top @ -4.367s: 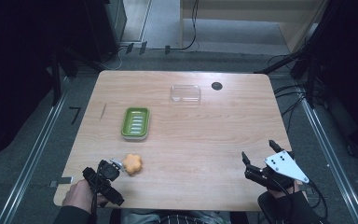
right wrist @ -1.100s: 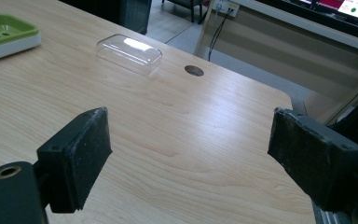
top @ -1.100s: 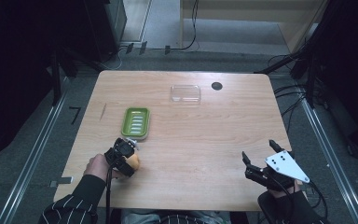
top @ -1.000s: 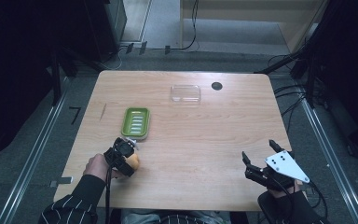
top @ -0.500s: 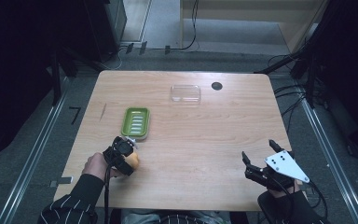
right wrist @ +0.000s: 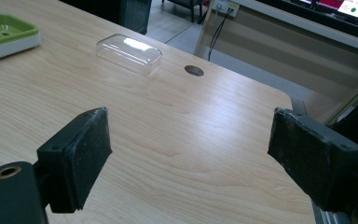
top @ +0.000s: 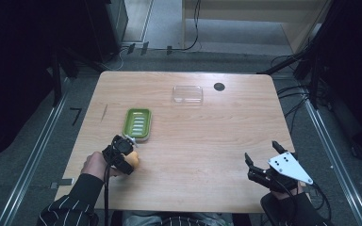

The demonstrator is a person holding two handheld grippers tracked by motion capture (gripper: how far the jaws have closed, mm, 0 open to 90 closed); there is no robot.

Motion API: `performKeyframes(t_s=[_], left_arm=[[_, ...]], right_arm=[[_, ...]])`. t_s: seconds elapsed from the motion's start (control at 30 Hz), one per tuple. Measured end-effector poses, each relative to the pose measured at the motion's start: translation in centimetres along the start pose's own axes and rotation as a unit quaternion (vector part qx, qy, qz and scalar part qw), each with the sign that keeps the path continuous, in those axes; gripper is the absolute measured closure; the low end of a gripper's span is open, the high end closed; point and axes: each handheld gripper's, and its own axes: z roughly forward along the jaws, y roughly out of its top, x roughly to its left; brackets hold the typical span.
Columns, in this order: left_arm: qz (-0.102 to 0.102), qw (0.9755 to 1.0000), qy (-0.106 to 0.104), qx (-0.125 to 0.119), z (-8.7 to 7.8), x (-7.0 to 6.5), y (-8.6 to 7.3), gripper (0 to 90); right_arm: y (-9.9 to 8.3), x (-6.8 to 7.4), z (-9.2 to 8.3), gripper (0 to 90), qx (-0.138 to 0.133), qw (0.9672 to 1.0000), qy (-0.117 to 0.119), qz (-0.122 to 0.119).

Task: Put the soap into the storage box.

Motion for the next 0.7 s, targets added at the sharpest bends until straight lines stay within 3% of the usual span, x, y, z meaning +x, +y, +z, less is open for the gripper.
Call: performKeyframes(t_s=[0.7], left_arm=[[0.0, 1.0, -0.001, -0.008, -0.6, 1.1, 1.2, 39.4]], right_arm=[[0.0, 0.0, 0.0, 13.3, 0.0, 1.0, 0.0, 0.002]])
